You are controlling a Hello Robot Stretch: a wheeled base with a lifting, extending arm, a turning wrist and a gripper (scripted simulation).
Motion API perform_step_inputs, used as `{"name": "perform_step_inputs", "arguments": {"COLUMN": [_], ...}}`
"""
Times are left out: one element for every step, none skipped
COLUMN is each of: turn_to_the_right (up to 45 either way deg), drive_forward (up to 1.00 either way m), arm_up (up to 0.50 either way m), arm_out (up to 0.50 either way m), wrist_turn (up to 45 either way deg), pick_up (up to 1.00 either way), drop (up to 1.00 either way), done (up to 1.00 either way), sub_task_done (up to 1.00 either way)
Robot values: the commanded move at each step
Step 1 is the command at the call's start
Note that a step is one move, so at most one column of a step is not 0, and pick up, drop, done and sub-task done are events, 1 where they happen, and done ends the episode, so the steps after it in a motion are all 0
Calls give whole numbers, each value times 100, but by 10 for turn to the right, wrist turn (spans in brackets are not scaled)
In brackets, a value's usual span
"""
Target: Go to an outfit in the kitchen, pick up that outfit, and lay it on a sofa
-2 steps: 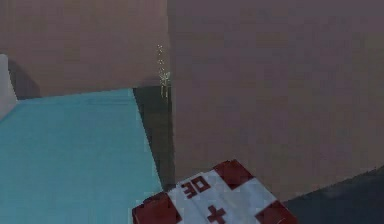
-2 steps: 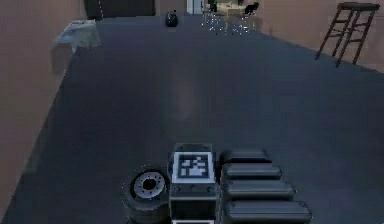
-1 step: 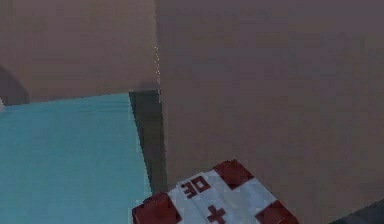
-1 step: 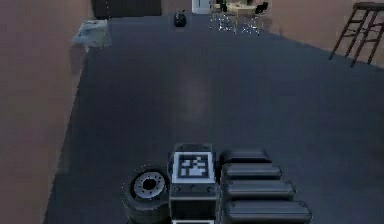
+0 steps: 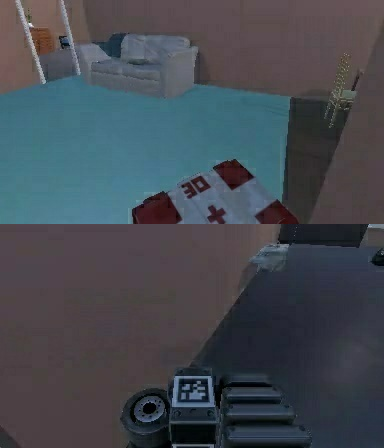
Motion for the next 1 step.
{"name": "perform_step_inputs", "arguments": {"turn_to_the_right": [-270], "drive_forward": [0], "arm_up": [0], "arm_out": [0], "wrist_turn": [0], "pick_up": [0], "drop": [0], "done": [0], "sub_task_done": [0]}}
